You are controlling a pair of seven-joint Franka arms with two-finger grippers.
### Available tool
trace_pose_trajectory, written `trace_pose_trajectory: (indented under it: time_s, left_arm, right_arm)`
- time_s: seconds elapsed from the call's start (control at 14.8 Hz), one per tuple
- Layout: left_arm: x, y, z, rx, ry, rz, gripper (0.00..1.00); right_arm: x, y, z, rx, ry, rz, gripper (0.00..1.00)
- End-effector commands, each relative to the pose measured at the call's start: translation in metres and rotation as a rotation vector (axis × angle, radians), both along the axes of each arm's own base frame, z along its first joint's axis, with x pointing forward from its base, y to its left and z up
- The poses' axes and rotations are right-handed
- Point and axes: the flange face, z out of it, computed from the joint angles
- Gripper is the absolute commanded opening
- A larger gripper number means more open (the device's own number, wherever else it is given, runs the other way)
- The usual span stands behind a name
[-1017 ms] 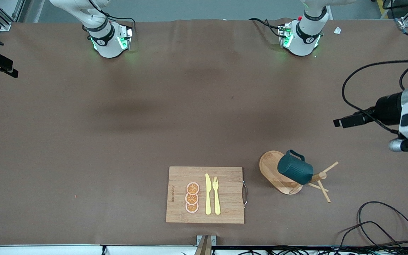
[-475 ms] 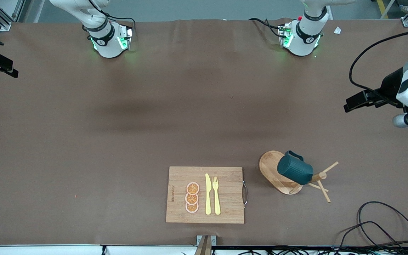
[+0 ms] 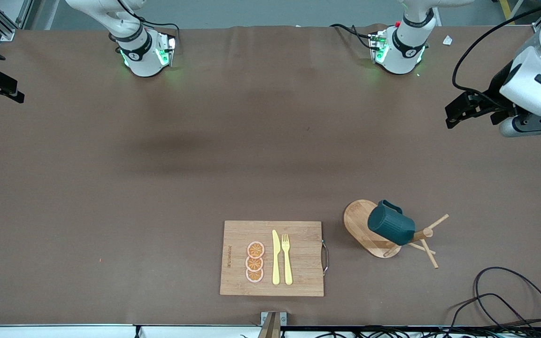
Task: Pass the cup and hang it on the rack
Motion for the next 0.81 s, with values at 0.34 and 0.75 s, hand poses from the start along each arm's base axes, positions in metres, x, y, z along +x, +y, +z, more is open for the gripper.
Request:
trace_pose_trajectory:
  time_s: [0.34, 0.75]
  left_arm:
    - [-0.045, 0.013, -0.005, 0.028, -0.073, -0.048, 1.0]
    - [-0.058, 0.033, 0.0, 0.027, -0.107, -0.11, 1.0]
  right_arm:
    - [-0.01, 0.002, 0.003, 0.005, -0.007, 0.013, 1.0]
    - [-0.01, 0.002, 0.003, 0.005, -0.007, 0.013, 1.0]
